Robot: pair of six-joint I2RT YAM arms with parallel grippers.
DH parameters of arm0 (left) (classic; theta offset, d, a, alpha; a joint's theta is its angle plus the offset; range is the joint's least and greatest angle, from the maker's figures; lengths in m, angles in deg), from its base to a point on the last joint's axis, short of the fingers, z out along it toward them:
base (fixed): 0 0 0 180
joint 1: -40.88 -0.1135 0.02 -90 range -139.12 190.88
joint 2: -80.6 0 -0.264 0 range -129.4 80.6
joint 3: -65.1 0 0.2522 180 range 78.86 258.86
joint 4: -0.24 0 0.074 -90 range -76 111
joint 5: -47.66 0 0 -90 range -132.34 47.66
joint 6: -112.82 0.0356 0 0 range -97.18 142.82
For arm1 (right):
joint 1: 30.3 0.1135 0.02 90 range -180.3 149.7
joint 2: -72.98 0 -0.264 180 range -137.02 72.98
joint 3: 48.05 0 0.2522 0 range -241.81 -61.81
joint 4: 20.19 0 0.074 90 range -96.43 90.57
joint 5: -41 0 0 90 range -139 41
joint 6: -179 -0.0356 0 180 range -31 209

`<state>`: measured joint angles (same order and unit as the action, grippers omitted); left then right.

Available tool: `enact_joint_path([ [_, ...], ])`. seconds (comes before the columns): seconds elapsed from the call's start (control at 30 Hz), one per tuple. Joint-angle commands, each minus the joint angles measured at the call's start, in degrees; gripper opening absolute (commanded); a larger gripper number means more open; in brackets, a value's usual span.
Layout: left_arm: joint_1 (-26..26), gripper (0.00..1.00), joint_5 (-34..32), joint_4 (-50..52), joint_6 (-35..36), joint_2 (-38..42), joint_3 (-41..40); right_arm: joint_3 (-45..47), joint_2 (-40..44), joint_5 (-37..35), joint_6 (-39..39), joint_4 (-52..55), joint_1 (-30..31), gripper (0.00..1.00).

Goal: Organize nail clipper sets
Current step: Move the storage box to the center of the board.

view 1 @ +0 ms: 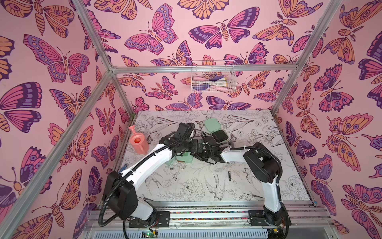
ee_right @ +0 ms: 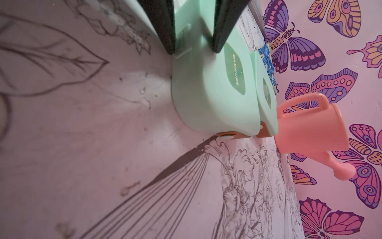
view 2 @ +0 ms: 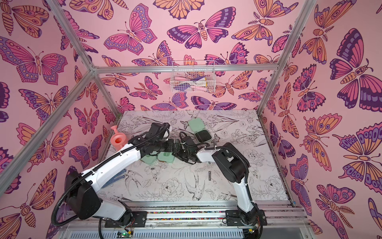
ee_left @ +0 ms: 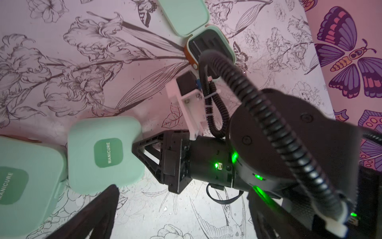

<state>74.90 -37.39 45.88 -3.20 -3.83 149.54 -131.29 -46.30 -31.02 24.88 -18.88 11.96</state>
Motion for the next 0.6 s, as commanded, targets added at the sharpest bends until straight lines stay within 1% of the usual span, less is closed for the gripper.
enact_joint_path([
  [0.0,-0.4,1.00,1.9,1.7,-1.0,1.3,-1.5,-1.7,1.2,-3.4,4.0,10.9,-0.6,0.35],
  [0.1,-0.4,1.00,6.3,0.1,-1.0,1.2,-1.8,-3.9,6.9,-3.4,11.4,18.7,-3.3,0.39],
  [0.13,-0.4,1.00,8.6,-1.1,-1.0,0.8,-2.0,-4.8,9.5,-4.0,14.4,22.6,-4.5,0.41],
  [0.23,-0.4,1.00,12.4,-3.3,-1.9,-1.2,-1.5,-7.7,16.5,-7.3,22.8,34.3,-8.7,0.44],
  [0.33,-0.4,1.00,12.8,-3.8,-2.7,-2.6,-0.3,-10.9,20.3,-10.1,31.7,42.6,-14.9,0.46],
  [0.43,-0.4,1.00,12.4,-4.5,-3.3,-2.7,0.0,-17.8,17.7,-6.8,41.5,50.5,-22.3,0.46],
  [0.5,-0.4,0.99,11.9,-4.6,-3.7,-2.6,0.1,-22.7,14.0,-5.0,47.6,54.2,-25.5,0.47],
  [0.57,-0.4,0.98,11.2,-4.6,-4.2,-2.5,-0.1,-27.3,9.6,-5.0,51.9,56.8,-27.2,0.47],
])
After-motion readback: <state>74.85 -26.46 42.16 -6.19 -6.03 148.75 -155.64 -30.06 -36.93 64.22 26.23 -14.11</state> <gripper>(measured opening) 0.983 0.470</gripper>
